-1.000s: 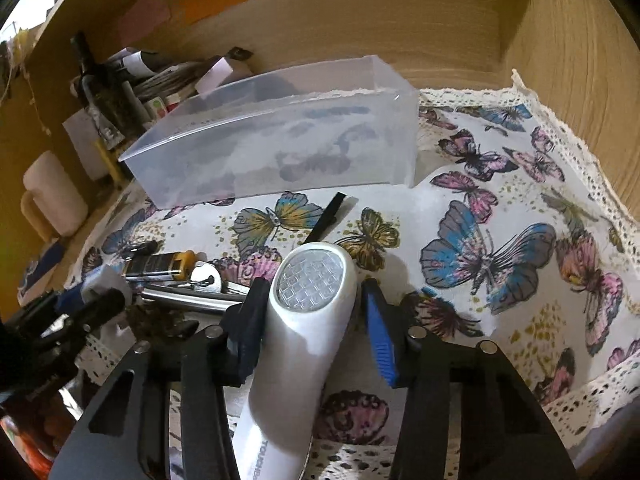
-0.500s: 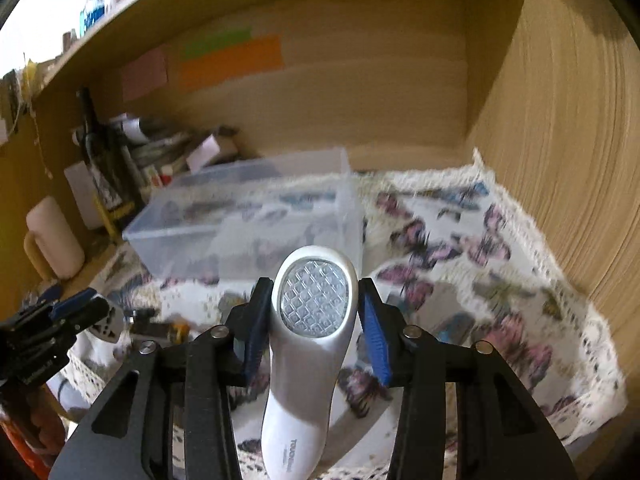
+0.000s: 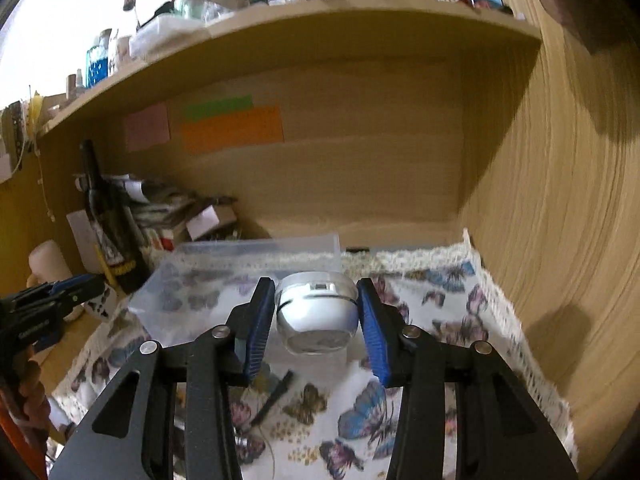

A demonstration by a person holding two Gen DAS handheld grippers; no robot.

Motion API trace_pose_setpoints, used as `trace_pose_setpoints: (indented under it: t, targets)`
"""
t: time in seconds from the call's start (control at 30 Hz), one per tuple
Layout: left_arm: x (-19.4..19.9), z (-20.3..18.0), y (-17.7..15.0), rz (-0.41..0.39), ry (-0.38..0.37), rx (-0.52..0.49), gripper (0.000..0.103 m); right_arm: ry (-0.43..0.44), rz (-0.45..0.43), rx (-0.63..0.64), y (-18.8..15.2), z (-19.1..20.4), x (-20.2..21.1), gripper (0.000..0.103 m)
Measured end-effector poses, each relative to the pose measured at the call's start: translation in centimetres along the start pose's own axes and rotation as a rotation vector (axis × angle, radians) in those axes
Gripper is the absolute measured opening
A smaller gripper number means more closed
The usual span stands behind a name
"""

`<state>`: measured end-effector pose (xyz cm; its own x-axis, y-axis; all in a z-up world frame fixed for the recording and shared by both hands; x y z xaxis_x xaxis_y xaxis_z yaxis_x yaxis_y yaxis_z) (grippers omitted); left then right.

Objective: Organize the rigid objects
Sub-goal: 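Lower the adapter into the clear box with the left tool while the right tool drops the massager in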

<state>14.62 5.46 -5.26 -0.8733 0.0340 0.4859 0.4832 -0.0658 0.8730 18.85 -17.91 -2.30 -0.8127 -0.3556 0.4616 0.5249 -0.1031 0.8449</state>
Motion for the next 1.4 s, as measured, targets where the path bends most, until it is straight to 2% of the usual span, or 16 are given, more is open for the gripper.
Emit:
trace_pose_setpoints:
  t: [0.27,0.37,0.5,0.63,0.7,0.83,1.03,1.27,1.37,1.4]
  targets:
    - [-2.5,0.4,2.7,0.007,0.0,-0.02,0.028,0.024,-0.067,0.05,3.7,1.9,-0.2,0.039]
    - [-4.2,0.1,2.9,0.03,0.006,-0.045,0.028,0.033,-0.055,0.067,4.1,2.8,-1.6,0.039]
    - [-6.9,-0.3,2.5,0.086,-0.012,-0.064,0.028,0.041,0.012,0.085,3.4,3.5,-5.3,0.039]
    - [-9.8,-0.9,1.7,0.153,-0.026,-0.081,0.028,0.123,0.108,0.072,2.3,4.2,-8.9,0.039]
    - [-11.0,-1.2,1.2,0.18,-0.026,-0.091,0.028,0.136,0.149,0.085,1.6,4.5,-10.4,0.039]
    - [-12.6,-1.6,0.5,0.218,-0.029,-0.105,0.028,0.127,0.188,0.105,0.6,3.9,-11.7,0.039]
    - [-14.4,-1.8,-0.3,0.264,-0.036,-0.105,0.028,0.049,0.26,0.143,-0.7,2.5,-13.5,0.039]
    - [-14.3,-1.8,-0.4,0.264,-0.03,-0.11,0.028,0.016,0.327,0.169,-1.9,1.0,-15.1,0.039]
    - [-13.7,-1.7,-0.2,0.249,-0.034,-0.107,0.033,-0.002,0.349,0.165,-2.2,0.4,-15.2,0.04]
    - [-13.4,-1.6,-0.1,0.242,-0.033,-0.104,0.038,-0.01,0.356,0.162,-2.3,0.2,-15.3,0.04]
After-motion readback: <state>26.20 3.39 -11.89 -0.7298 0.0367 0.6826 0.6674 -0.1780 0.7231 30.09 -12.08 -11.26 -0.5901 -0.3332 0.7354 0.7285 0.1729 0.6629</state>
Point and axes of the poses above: each gripper's, at about its wrist camera, not at the fingertips, and x roughly against the way its jaws point, z to its left, y to its top, the point moved 7 cm from there along -x, roughly the way its jaws point, and after that the axes turned 11 degrees about -x, right-handed, at the moved point
